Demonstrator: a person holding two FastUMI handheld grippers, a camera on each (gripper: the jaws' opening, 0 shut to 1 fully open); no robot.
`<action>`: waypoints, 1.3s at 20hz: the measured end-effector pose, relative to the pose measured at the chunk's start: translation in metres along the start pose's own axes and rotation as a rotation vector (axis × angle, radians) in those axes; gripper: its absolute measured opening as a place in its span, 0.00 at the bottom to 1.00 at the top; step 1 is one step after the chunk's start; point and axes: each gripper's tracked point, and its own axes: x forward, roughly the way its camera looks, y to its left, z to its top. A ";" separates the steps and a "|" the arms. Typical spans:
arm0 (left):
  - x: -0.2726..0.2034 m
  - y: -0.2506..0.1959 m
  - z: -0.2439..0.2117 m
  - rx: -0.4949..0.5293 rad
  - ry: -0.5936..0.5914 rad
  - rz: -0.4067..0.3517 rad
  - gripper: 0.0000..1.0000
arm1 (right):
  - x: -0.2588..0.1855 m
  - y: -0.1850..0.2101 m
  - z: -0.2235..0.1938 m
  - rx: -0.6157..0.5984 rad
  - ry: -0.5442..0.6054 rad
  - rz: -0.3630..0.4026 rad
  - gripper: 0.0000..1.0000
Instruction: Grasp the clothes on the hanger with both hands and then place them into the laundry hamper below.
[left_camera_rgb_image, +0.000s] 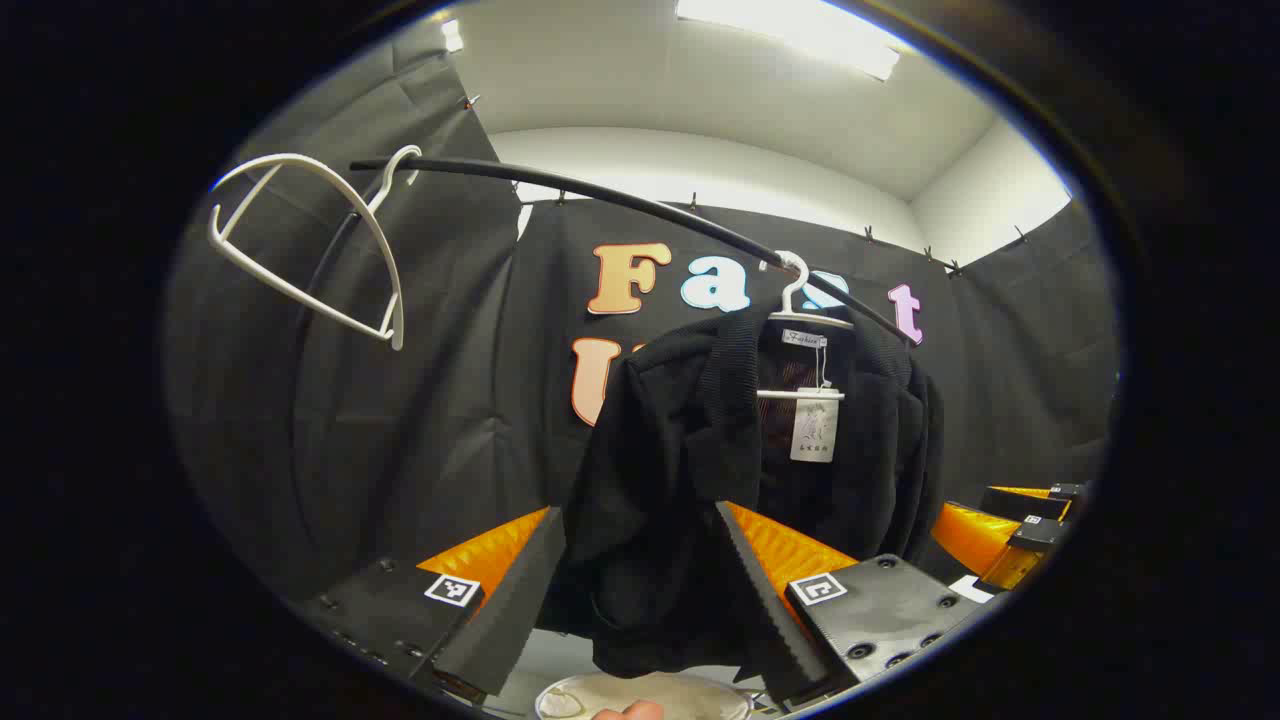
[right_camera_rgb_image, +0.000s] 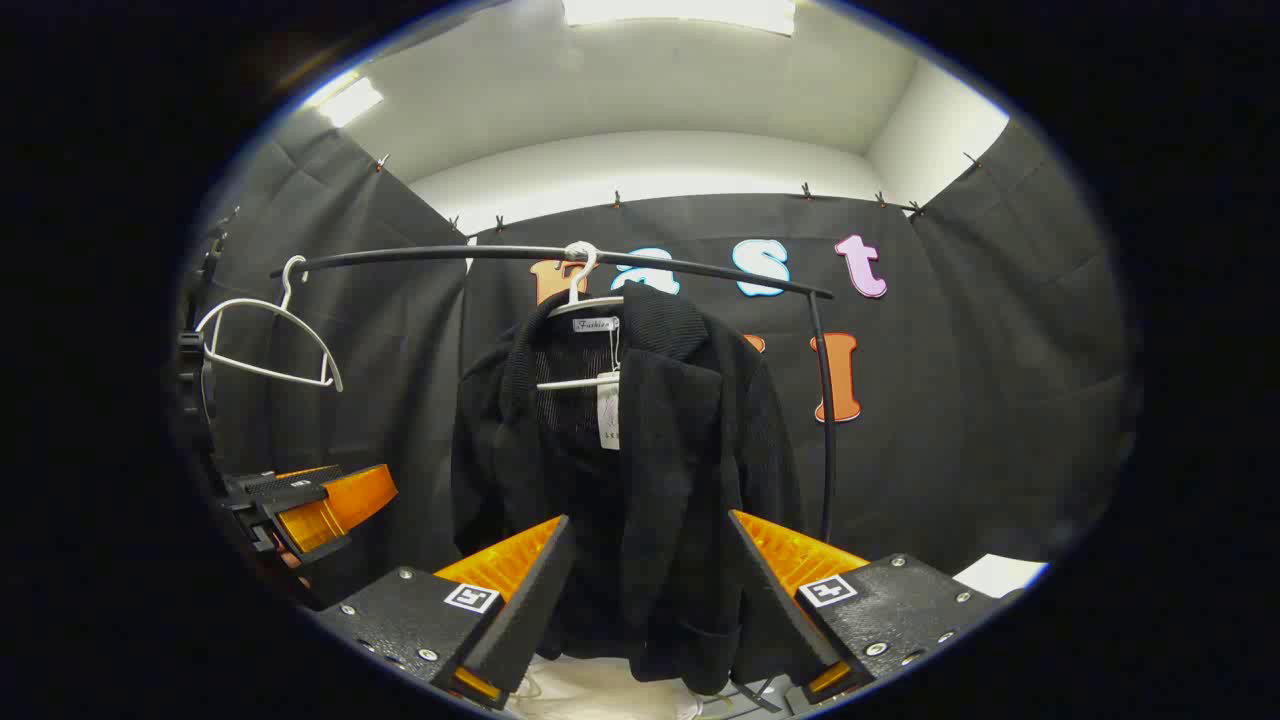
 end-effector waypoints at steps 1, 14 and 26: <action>0.000 0.000 0.001 0.001 -0.002 -0.001 0.97 | 0.000 0.000 0.000 0.001 -0.001 -0.001 0.93; 0.002 0.001 0.001 -0.002 -0.002 -0.010 0.97 | 0.006 -0.003 -0.007 0.000 0.013 -0.002 0.93; -0.001 0.003 0.003 0.005 -0.003 0.009 1.00 | 0.081 -0.004 -0.046 -0.013 0.094 -0.014 0.93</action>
